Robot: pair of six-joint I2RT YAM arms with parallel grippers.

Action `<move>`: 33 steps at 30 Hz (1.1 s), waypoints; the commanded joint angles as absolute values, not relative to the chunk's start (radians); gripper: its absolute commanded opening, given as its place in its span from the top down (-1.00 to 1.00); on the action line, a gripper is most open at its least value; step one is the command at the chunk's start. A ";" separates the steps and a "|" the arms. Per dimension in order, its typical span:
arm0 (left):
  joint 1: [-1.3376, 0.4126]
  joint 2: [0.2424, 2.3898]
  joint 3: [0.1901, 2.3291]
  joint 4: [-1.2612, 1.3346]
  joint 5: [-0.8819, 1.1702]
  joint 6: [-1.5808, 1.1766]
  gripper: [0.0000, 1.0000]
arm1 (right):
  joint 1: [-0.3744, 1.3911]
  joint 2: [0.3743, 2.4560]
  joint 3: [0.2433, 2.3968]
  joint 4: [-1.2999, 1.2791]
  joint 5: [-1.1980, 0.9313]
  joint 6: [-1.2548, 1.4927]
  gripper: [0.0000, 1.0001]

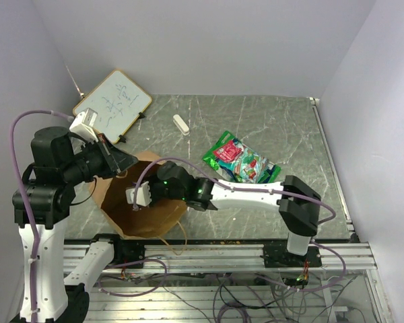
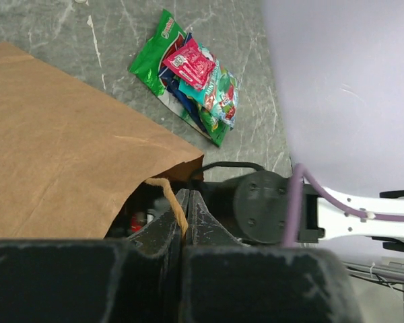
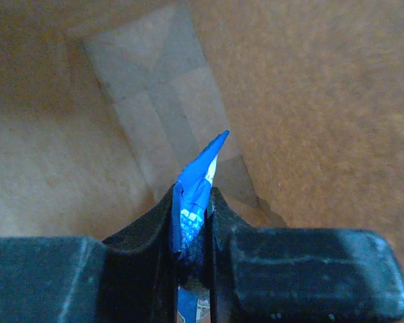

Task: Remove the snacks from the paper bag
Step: Take out the snack from the paper bag, then adjust the paper bag at the center of the board, then place the snack at the center of the board.

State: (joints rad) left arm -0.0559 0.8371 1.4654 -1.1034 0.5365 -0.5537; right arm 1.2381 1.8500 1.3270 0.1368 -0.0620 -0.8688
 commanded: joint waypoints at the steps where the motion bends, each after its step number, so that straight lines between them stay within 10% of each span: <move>1: -0.054 0.846 1.461 -1.033 0.534 -0.562 0.86 | 1.237 1.737 1.273 0.215 -0.186 -0.758 1.00; 17: -0.054 0.860 1.375 -0.883 0.580 -0.648 0.86 | 1.237 1.422 1.212 0.093 -0.259 -0.513 1.00; 33: -0.054 0.958 1.454 -0.521 0.765 -0.938 0.86 | 1.237 1.159 1.136 0.368 0.476 -0.648 1.00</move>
State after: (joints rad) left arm -0.0559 0.9535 1.4101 -0.7029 0.6842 -0.8120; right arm 1.2385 1.1297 1.1492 0.2428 0.1501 -0.6392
